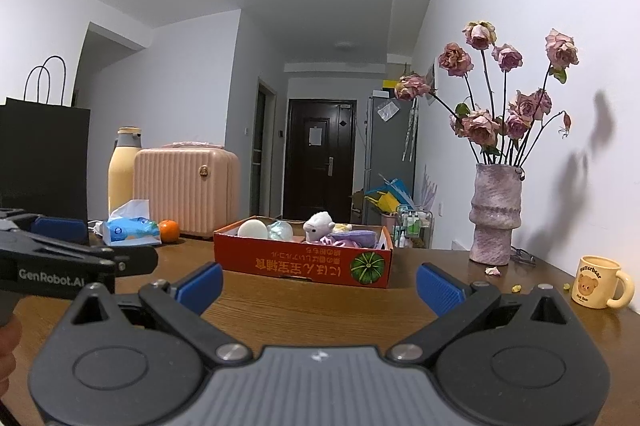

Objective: Organize soft objects

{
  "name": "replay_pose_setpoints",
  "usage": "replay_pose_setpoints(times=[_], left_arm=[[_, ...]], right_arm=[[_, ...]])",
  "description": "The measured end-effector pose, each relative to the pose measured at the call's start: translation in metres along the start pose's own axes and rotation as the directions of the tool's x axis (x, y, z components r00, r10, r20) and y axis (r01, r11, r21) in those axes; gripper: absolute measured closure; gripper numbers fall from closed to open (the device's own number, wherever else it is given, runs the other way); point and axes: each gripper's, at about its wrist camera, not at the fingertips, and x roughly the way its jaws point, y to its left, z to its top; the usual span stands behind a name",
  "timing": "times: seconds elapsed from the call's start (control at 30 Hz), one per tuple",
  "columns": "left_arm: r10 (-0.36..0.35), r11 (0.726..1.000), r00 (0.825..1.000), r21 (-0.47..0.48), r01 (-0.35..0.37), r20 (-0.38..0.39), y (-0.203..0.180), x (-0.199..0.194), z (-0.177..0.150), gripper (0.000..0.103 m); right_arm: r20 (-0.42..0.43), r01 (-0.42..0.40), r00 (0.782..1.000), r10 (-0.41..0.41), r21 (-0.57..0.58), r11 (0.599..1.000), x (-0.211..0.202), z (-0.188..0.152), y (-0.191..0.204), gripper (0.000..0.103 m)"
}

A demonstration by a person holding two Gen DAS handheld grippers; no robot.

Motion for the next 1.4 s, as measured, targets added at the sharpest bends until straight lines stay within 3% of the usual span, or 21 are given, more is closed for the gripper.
replay_pose_setpoints(times=[1.4], left_arm=[[-0.001, 1.0, 1.0, -0.002, 0.001, 0.01, 0.0005, -0.0041, -0.0006, 0.0]], right_arm=[[0.006, 0.001, 1.0, -0.001, 0.003, 1.0, -0.0025, 0.0004, -0.0006, 0.0]])
